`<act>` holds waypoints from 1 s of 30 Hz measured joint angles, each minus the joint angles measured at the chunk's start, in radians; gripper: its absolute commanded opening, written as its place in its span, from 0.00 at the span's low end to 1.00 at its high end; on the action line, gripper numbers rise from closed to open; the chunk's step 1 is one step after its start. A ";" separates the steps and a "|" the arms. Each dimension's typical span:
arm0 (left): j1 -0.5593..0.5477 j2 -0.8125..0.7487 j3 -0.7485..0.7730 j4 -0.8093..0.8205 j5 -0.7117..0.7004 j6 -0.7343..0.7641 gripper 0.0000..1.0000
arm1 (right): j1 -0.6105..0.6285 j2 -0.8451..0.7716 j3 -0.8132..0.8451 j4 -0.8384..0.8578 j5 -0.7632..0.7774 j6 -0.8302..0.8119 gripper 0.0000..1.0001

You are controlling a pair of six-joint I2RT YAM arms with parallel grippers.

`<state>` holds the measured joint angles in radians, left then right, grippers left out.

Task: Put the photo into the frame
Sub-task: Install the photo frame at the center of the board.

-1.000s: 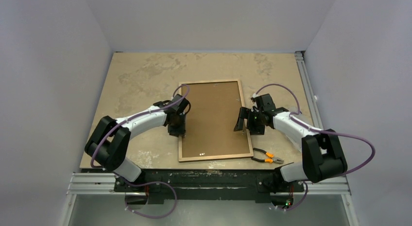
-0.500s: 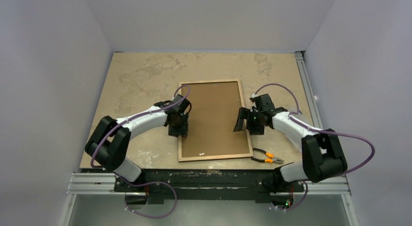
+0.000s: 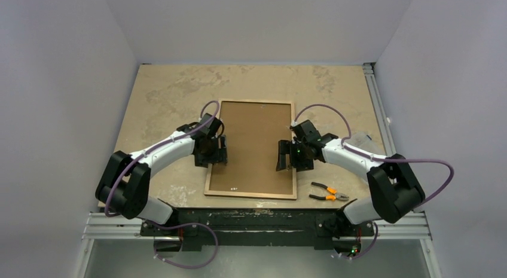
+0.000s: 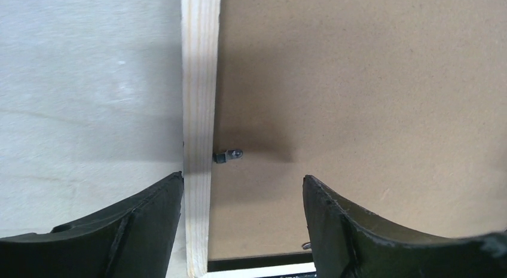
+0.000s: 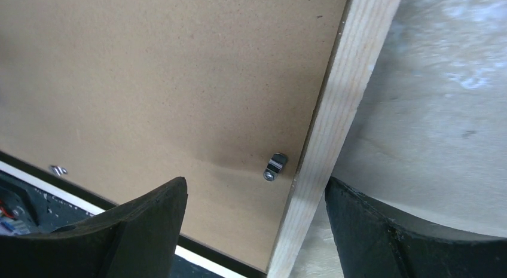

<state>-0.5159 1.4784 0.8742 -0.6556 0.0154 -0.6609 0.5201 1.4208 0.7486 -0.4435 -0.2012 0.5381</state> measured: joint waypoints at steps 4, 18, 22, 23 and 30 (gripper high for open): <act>0.025 -0.026 -0.008 -0.028 -0.031 -0.008 0.70 | 0.046 0.027 0.027 -0.013 0.016 0.013 0.82; 0.027 -0.031 -0.024 -0.045 -0.043 -0.008 0.69 | 0.057 0.040 0.045 -0.062 0.163 0.015 0.66; 0.027 -0.031 -0.034 -0.042 -0.045 -0.009 0.68 | 0.057 0.066 0.065 -0.063 0.174 0.019 0.58; 0.027 -0.031 -0.037 -0.043 -0.046 -0.009 0.68 | 0.058 0.072 0.069 -0.062 0.182 0.019 0.56; 0.027 -0.031 -0.042 -0.042 -0.046 -0.009 0.68 | 0.065 0.084 0.077 -0.054 0.204 0.025 0.27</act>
<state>-0.4892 1.4475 0.8326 -0.6979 -0.0303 -0.6697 0.5850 1.5047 0.8253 -0.4976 0.0025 0.5632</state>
